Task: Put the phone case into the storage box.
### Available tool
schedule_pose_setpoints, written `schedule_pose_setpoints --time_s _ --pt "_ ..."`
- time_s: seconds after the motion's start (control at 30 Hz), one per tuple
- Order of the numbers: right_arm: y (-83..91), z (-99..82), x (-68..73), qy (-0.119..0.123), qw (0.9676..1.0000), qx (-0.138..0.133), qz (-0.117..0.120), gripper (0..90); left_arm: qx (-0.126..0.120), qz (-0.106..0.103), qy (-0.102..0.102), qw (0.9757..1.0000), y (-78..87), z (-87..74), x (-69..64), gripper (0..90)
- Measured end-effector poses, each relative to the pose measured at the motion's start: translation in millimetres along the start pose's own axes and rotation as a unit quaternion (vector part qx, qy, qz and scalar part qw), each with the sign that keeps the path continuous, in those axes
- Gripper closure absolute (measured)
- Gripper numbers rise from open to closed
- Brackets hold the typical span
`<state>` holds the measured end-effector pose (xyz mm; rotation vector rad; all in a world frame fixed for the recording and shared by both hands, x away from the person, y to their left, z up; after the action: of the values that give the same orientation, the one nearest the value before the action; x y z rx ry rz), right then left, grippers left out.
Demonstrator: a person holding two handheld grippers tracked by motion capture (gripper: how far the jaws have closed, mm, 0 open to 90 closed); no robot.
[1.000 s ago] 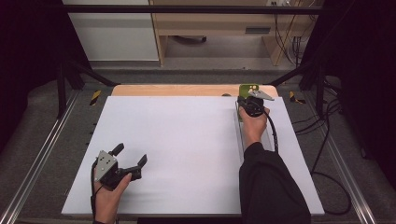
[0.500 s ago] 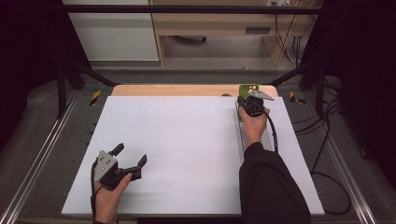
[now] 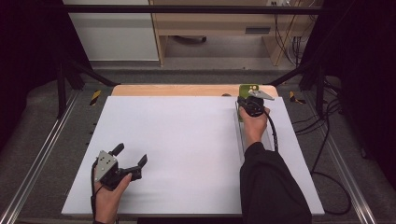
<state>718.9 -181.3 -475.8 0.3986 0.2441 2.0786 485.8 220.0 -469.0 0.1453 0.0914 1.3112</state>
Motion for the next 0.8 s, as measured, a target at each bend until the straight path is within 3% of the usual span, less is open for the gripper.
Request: schedule_pose_setpoints --time_s 0.8 --pt "1.1 0.5 0.4 0.009 0.9999 0.006 -0.002 81.5 0.0 -0.002 -0.001 1.0 -0.3 0.1 -1.1 2.2"
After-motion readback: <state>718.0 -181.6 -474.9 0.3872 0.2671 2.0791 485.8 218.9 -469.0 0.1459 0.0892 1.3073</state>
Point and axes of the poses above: each handheld gripper's, and its own axes: y roughly backward along the jaws, z roughly out of its top, x roughly to its left, the point moved 8 cm from there along -y, roughly forward along the jaws, and after that the axes turned 13 degrees about z, right-handed, at the moved point
